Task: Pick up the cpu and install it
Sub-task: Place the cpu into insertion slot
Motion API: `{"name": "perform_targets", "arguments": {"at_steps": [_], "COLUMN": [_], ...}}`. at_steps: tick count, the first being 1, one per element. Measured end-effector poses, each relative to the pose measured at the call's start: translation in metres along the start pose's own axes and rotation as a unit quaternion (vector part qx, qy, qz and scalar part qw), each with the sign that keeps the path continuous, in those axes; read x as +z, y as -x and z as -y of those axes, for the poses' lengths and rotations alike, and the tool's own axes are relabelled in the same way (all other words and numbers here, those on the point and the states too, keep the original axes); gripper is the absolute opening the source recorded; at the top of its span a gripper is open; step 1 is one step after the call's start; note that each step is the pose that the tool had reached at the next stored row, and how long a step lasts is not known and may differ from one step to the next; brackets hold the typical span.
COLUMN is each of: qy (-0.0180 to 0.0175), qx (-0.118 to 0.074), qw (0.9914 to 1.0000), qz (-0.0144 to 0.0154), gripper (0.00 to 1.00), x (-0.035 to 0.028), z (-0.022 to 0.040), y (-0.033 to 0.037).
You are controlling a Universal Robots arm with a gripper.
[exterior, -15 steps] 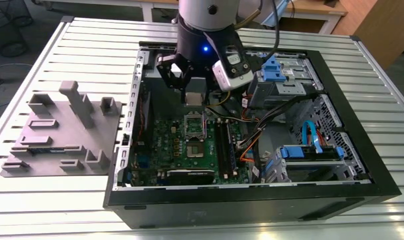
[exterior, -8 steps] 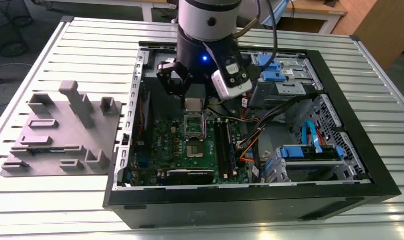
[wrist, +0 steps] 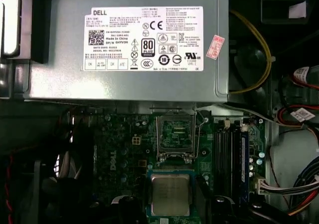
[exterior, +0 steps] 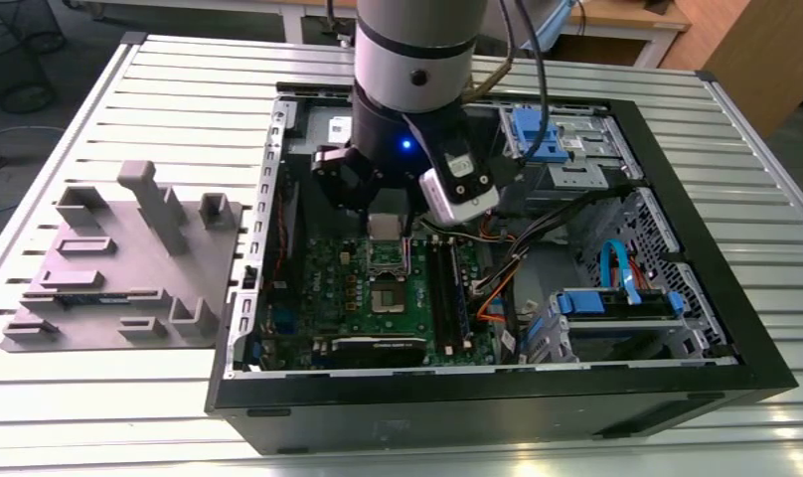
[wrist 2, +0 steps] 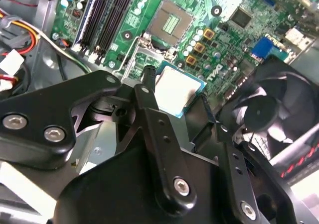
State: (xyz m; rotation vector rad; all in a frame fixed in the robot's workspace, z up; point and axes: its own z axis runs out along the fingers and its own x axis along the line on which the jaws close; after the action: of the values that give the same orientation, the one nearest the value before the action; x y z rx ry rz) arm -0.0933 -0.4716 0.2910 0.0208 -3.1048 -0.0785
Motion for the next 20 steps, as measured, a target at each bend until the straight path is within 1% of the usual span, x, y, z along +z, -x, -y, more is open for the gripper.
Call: {"name": "perform_targets", "arguments": {"at_steps": [9,15,20], "qy": [0.0,0.0,-0.0001], "qx": [0.0,0.0,0.0], "qw": [1.0,1.0,1.0], "qz": [0.0,0.0002,0.0002], "gripper": [0.48,0.48,0.48], "x": [0.016,0.0266,0.0355], "z": [0.0085,0.0124,0.0169], "y": [0.0005,0.0008,0.001]}}
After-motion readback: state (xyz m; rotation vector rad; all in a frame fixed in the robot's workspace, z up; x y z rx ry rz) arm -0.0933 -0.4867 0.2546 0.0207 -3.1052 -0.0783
